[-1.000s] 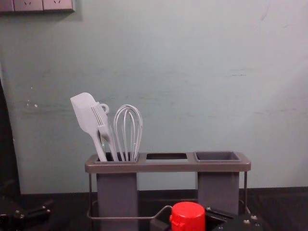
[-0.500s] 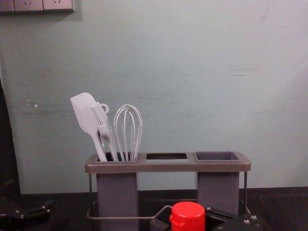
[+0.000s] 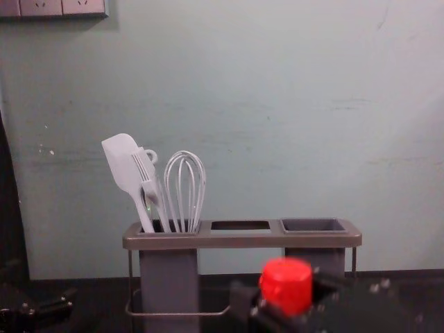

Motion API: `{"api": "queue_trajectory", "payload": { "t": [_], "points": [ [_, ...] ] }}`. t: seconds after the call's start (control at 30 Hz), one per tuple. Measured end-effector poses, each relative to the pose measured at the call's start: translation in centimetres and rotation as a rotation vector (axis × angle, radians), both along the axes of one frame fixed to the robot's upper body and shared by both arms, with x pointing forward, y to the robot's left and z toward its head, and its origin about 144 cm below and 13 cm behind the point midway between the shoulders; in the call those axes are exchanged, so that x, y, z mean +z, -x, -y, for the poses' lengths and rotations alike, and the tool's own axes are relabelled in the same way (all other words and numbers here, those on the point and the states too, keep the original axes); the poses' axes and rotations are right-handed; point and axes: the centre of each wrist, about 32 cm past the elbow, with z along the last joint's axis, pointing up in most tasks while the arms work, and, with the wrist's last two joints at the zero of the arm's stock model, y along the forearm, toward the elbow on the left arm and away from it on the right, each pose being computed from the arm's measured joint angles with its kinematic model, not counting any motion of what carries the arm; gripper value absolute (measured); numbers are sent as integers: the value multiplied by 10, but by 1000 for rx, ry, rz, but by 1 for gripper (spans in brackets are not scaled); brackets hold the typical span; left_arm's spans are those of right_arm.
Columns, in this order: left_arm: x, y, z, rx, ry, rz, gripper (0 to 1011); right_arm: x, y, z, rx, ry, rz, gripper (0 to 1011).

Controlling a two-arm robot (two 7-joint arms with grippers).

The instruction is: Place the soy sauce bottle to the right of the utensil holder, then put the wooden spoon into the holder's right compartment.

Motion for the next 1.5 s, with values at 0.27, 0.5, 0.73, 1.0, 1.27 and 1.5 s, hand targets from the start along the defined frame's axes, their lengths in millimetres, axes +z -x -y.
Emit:
{"api": "queue_trajectory", "payload": {
  "t": [0.27, 0.5, 0.73, 1.0, 1.27, 1.5],
  "points": [
    [0, 0, 0, 0, 0, 0, 1000, 24, 2, 14, -17, 26, 36, 380],
    [0, 0, 0, 0, 0, 0, 1000, 27, 1, 39, -94, 45, 23, 380],
    [0, 0, 0, 0, 0, 0, 1000, 26, -3, 65, -172, 54, 12, 380],
    [0, 0, 0, 0, 0, 0, 1000, 23, -28, 87, -199, 53, -3, 380],
    [0, 0, 0, 0, 0, 0, 1000, 16, -49, 97, -216, 52, 24, 380],
    [0, 0, 0, 0, 0, 0, 1000, 8, -67, 102, -225, 43, 13, 380]
  ]
}}
